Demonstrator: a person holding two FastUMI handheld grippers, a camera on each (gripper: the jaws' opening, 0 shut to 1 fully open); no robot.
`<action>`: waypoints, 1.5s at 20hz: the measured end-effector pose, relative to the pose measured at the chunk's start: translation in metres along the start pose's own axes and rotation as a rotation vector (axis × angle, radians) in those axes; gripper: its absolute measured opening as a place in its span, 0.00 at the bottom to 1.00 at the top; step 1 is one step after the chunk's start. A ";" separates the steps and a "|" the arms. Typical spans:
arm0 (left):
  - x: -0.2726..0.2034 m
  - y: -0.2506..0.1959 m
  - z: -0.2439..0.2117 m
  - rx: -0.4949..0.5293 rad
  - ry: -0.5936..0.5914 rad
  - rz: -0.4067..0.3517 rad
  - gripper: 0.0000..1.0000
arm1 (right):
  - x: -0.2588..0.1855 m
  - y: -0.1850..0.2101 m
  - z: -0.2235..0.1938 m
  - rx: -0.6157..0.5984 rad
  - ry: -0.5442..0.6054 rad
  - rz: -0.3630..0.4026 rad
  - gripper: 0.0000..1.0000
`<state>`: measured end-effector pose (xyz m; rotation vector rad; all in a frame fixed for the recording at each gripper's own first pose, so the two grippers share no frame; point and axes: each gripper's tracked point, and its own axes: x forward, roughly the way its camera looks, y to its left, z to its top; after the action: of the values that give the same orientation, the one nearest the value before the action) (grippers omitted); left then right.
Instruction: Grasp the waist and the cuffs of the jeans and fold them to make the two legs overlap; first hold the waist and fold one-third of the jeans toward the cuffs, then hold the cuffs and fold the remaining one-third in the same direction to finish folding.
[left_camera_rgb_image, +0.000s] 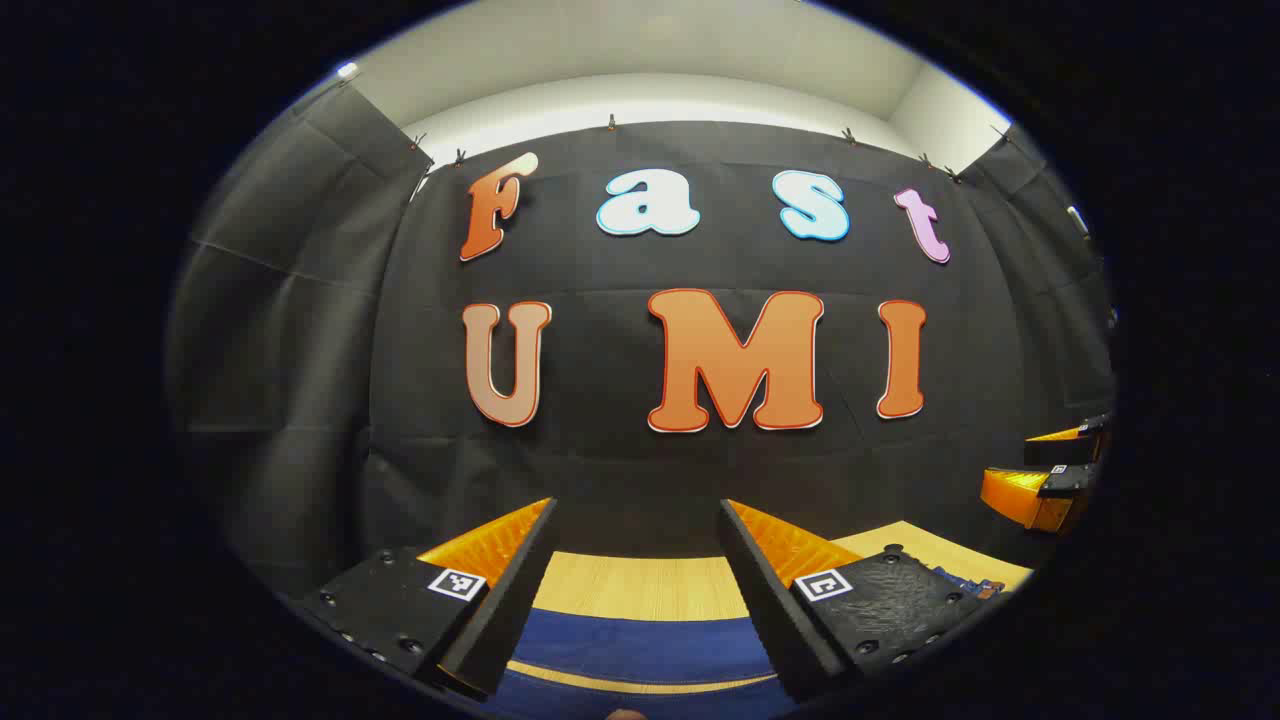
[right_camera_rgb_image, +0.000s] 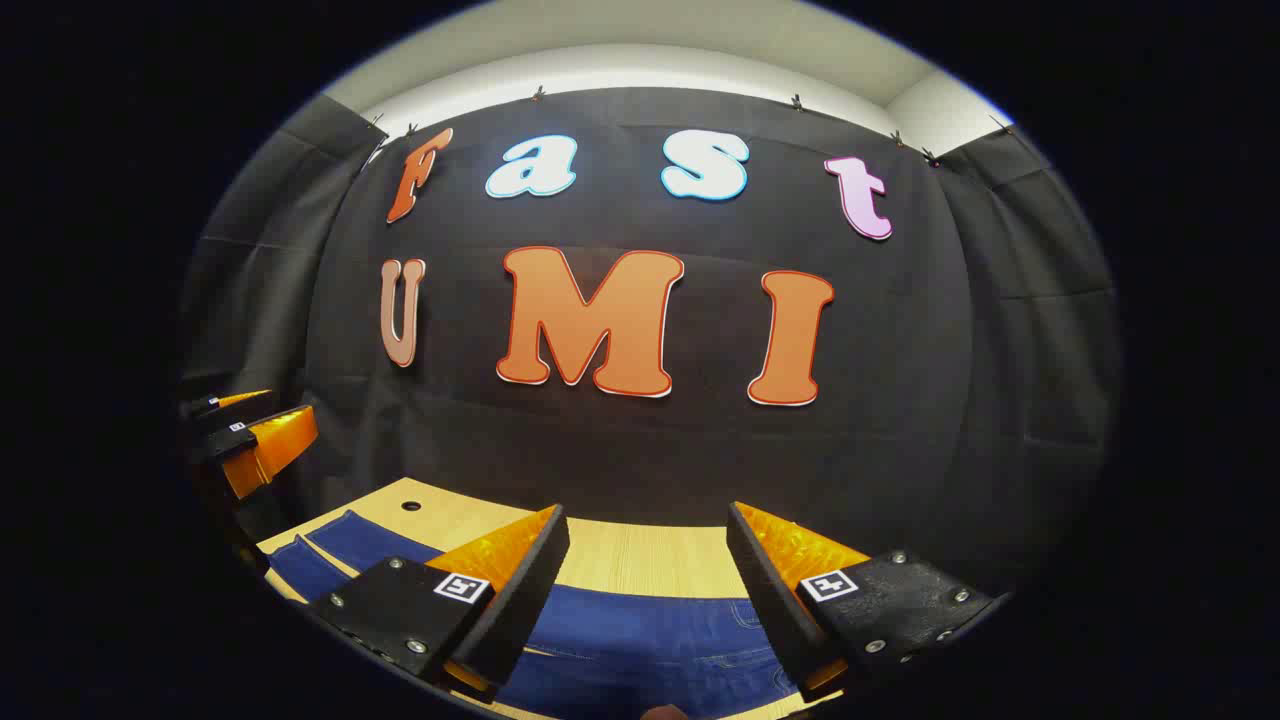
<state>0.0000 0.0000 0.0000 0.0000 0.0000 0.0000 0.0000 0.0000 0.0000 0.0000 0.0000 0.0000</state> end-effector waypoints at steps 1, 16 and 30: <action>0.001 -0.001 0.000 0.000 0.000 -0.003 0.96 | 0.002 0.001 0.000 -0.004 0.000 -0.002 0.97; 0.027 0.016 -0.001 -0.024 0.011 0.018 0.96 | 0.022 0.019 0.001 -0.015 0.050 0.029 0.97; 0.052 0.052 -0.008 -0.014 0.053 0.056 0.97 | 0.041 -0.026 -0.007 0.057 0.084 -0.025 0.97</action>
<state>0.0523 0.0523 -0.0082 -0.0140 0.0529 0.0562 0.0409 -0.0263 -0.0066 0.0565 0.0839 -0.0249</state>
